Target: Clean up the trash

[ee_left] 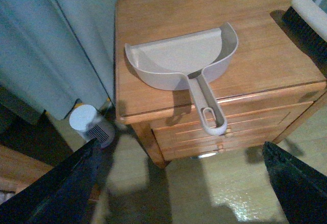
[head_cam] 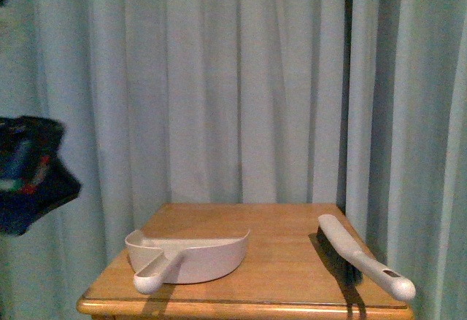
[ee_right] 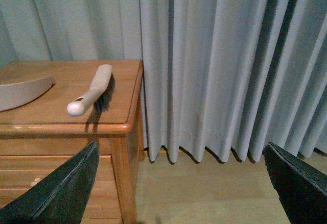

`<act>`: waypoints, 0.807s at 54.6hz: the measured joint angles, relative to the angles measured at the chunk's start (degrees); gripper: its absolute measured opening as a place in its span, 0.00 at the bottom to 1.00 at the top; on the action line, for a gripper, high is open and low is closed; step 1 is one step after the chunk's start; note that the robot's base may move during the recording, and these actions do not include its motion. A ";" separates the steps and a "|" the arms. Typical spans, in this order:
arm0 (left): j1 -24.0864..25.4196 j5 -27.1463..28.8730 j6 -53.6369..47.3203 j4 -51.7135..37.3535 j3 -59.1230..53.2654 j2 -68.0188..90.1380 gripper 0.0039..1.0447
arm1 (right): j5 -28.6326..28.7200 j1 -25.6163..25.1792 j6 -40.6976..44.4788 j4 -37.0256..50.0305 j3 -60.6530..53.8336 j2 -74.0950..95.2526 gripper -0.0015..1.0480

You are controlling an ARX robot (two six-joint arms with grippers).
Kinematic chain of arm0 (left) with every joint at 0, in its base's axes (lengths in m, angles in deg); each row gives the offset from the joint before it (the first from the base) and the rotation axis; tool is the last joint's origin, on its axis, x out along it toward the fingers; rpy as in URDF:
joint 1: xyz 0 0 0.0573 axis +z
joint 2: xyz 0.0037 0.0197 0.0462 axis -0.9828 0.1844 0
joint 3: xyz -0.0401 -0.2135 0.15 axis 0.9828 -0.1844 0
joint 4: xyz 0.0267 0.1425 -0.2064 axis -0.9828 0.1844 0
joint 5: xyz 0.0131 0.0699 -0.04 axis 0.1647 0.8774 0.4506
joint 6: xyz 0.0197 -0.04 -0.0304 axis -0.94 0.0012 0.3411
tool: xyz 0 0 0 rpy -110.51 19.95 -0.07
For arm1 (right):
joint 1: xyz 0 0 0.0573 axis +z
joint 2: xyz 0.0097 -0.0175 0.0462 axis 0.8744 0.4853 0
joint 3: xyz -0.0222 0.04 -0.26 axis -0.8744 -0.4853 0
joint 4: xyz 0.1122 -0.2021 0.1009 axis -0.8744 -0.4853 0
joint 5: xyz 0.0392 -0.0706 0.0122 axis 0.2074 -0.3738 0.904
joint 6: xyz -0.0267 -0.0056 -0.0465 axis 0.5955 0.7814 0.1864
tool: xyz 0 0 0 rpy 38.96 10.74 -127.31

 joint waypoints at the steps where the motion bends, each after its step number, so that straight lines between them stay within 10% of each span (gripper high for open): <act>1: -0.48 0.63 0.79 0.94 2.03 1.90 0.93 | 0.02 0.00 0.00 0.00 0.00 0.00 0.93; 6: -6.51 9.62 9.57 4.90 18.47 23.12 0.93 | 0.00 0.00 0.00 0.00 0.00 0.00 0.93; 44: -8.44 12.76 13.11 2.93 23.56 38.91 0.93 | 0.00 0.00 0.00 0.00 0.00 0.00 0.93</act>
